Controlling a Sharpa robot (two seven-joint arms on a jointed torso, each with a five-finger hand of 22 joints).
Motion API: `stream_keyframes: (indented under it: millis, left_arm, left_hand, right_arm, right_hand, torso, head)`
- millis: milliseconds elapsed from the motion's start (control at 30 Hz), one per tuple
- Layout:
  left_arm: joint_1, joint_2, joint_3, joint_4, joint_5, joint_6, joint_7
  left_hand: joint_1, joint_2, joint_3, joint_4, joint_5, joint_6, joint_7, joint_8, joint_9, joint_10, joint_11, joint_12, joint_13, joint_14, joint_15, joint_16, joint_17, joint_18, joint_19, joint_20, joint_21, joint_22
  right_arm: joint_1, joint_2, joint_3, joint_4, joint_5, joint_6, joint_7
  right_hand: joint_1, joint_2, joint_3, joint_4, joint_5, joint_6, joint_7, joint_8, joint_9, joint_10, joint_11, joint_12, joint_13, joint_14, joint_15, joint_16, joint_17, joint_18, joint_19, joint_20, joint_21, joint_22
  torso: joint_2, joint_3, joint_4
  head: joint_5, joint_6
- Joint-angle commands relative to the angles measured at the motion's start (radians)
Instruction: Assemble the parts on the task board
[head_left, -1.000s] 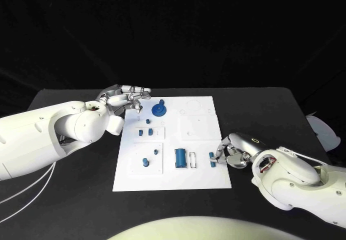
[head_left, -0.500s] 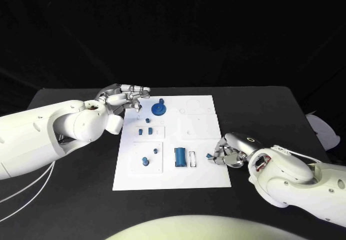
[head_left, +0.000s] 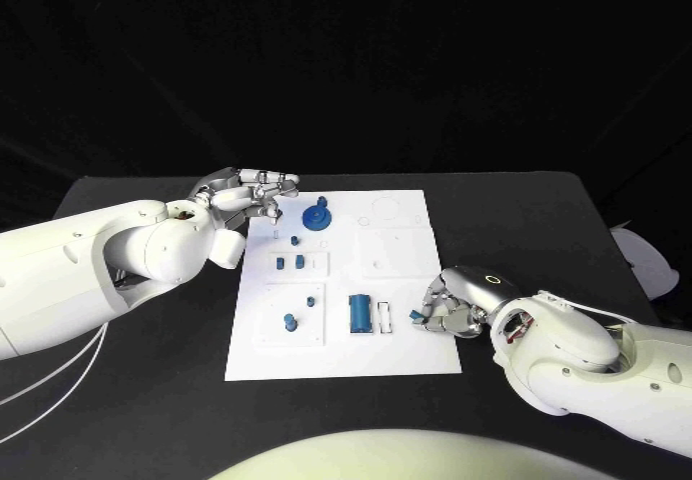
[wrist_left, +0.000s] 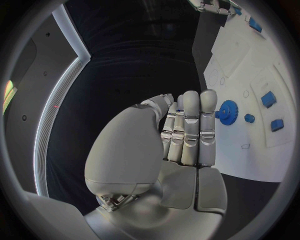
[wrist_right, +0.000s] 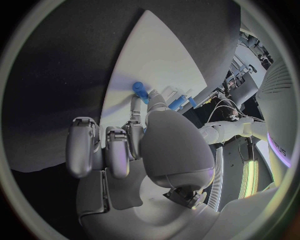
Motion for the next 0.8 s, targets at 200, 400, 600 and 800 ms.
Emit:
stream_keyframes:
  millis: [200,400,600,800]
  left_arm:
    - [0.001,0.0,0.001,0.003,0.002,0.018,-0.001]
    - [0.001,0.0,0.001,0.003,0.002,0.018,-0.002]
    - [0.0,0.0,0.001,0.003,0.002,0.019,-0.002]
    - [0.0,0.001,0.001,0.002,0.002,0.019,-0.002]
  left_hand:
    - [-0.008,0.0,-0.002,0.001,-0.001,-0.005,0.003,0.0,-0.001,-0.009,0.0,0.007,-0.001,-0.004,0.001,-0.006,-0.002,0.008,-0.006,0.001,-0.006,-0.002]
    - [-0.008,0.0,-0.002,0.001,-0.001,-0.005,0.003,0.0,-0.002,-0.009,0.0,0.007,-0.001,-0.005,0.001,-0.006,-0.002,0.008,-0.006,0.001,-0.007,-0.002]
    - [-0.008,0.0,-0.002,0.001,-0.001,-0.005,0.003,0.0,-0.002,-0.009,0.0,0.007,-0.001,-0.005,0.001,-0.006,-0.002,0.008,-0.006,0.001,-0.007,-0.002]
    - [-0.008,0.0,-0.002,0.001,-0.001,-0.005,0.003,0.0,-0.002,-0.009,0.0,0.007,-0.001,-0.005,0.001,-0.006,-0.002,0.008,-0.006,0.001,-0.007,-0.002]
  right_arm:
    - [-0.007,0.002,-0.006,-0.006,-0.16,0.163,-0.01]
    - [-0.008,0.002,-0.006,-0.004,-0.184,0.187,-0.01]
    - [-0.008,0.002,-0.006,-0.004,-0.189,0.186,-0.011]
    - [-0.008,0.006,-0.006,-0.003,-0.176,0.149,-0.014]
  right_hand:
    - [0.07,-0.033,0.02,-0.033,-0.001,-0.018,0.017,-0.02,-0.005,-0.011,0.008,-0.043,-0.022,0.091,0.008,-0.016,0.208,-0.001,0.02,0.008,-0.049,0.193]
    - [0.091,-0.035,0.042,-0.037,0.039,-0.02,0.02,-0.027,-0.008,-0.016,0.011,-0.048,-0.025,0.091,0.011,-0.017,0.207,-0.001,0.019,0.011,-0.052,0.193]
    - [0.093,-0.035,0.059,-0.027,0.088,-0.016,0.019,-0.029,-0.009,-0.016,0.01,-0.047,-0.025,0.091,0.01,-0.016,0.209,-0.001,0.02,0.011,-0.05,0.193]
    - [0.116,0.0,0.107,-0.021,0.111,-0.004,0.008,-0.029,-0.01,-0.01,0.0,-0.036,-0.019,0.094,0.003,-0.011,0.219,-0.005,0.028,0.007,-0.028,0.199]
  torso:
    - [0.0,-0.0002,0.0003]
    - [0.0,-0.0002,-0.0005]
    - [0.0,-0.0001,0.0005]
    - [0.0,0.0002,0.0008]
  head:
    - [0.0,-0.004]
    - [0.002,-0.004]
    - [0.001,-0.004]
    - [0.002,-0.003]
